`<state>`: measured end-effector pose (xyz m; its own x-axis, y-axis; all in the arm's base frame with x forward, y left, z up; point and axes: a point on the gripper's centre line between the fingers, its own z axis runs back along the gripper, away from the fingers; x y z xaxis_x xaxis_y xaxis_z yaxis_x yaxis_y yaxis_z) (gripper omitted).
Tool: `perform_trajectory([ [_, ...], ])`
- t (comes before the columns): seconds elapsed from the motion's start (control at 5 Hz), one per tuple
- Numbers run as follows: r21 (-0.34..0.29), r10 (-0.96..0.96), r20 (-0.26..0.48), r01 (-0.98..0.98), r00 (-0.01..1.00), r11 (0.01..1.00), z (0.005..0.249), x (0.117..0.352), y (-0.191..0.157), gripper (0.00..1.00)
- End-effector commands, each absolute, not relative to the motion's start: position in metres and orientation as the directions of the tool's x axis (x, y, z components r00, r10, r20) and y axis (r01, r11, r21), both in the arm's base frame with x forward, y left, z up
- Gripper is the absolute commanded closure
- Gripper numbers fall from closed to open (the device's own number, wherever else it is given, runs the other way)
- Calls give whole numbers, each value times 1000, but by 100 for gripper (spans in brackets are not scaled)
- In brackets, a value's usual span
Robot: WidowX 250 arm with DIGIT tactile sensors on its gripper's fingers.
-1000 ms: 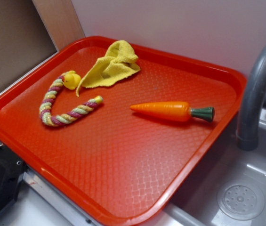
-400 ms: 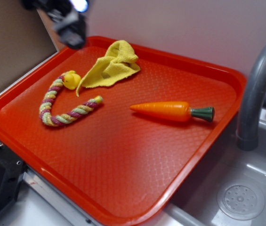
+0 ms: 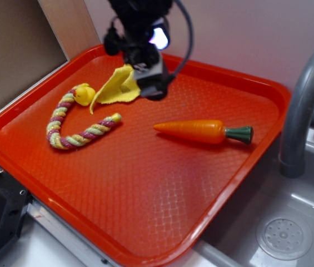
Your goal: Grab the carrot.
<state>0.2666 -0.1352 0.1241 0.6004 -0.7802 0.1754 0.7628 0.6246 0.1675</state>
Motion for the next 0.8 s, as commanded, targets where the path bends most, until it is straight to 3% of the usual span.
perform_trajectory([
  [0.0,120,-835,136,828,533,548,88,277,-174,0],
  [0.2,79,-864,114,862,491,500,67,276,-183,0],
  [0.4,86,-877,55,873,478,481,50,273,-187,0],
  [0.6,92,-875,19,871,483,482,34,286,-182,0],
])
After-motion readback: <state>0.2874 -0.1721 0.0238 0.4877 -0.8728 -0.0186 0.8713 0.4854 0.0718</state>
